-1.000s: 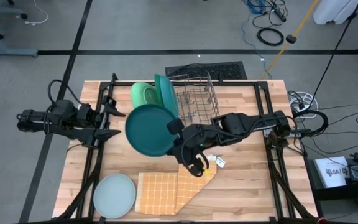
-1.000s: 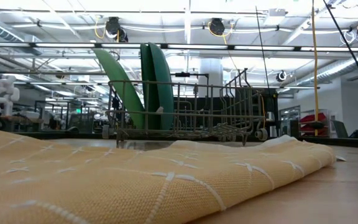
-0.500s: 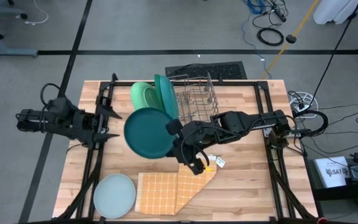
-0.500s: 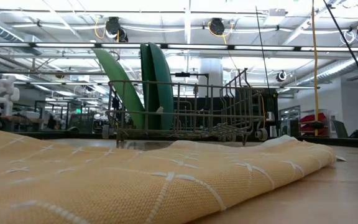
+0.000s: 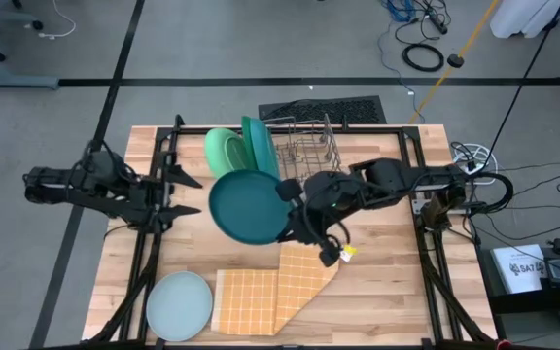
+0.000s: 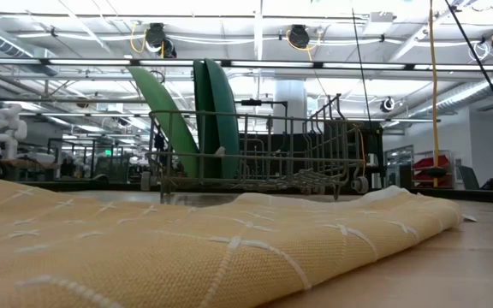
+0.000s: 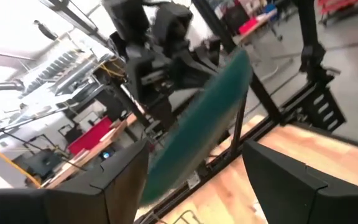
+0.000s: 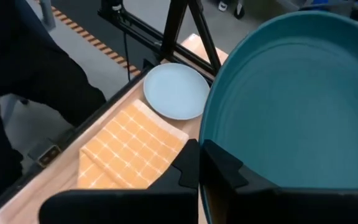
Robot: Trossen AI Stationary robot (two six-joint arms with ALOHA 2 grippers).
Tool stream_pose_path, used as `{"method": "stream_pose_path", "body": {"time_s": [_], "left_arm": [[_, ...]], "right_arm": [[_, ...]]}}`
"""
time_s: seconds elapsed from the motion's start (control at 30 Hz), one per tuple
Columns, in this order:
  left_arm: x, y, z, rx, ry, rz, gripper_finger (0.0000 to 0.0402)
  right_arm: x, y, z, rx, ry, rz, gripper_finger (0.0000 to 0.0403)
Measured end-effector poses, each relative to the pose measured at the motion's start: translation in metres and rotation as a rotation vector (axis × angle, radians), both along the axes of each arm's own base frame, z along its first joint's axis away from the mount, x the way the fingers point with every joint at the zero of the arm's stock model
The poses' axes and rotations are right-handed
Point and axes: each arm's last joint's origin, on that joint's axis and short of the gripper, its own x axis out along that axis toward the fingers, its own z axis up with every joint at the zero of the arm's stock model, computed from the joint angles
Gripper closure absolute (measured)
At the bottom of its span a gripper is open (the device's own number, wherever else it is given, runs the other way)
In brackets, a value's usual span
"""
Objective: Sort dishes
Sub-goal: Put the dark green plate on the dish rack
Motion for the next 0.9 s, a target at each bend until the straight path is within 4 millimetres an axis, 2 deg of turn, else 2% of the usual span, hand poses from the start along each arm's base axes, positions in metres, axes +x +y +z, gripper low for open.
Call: {"method": "stream_pose_path", "body": {"time_s": [0.2,0.57,0.77,0.9], "left_arm": [[0.02,-0.002,0.004,0.022,-0.021,0.023,0.013],[0.029,-0.003,0.007,-0.03,-0.02,0.026,0.013],[0.029,-0.003,0.007,-0.04,-0.018,0.025,0.013],[0.031,-0.003,0.008,-0.042,-0.029,0.025,0.013]], "right_arm": [[-0.023,-0.022,0.019,0.03,-0.013,-0.034,0.0403],[-0.089,-0.071,0.073,0.058,-0.219,-0.085,0.0403],[-0.118,-0.082,0.088,0.061,-0.291,-0.081,0.0403],[-0.133,-0.09,0.09,0.049,-0.316,-0.11,0.0403]]}}
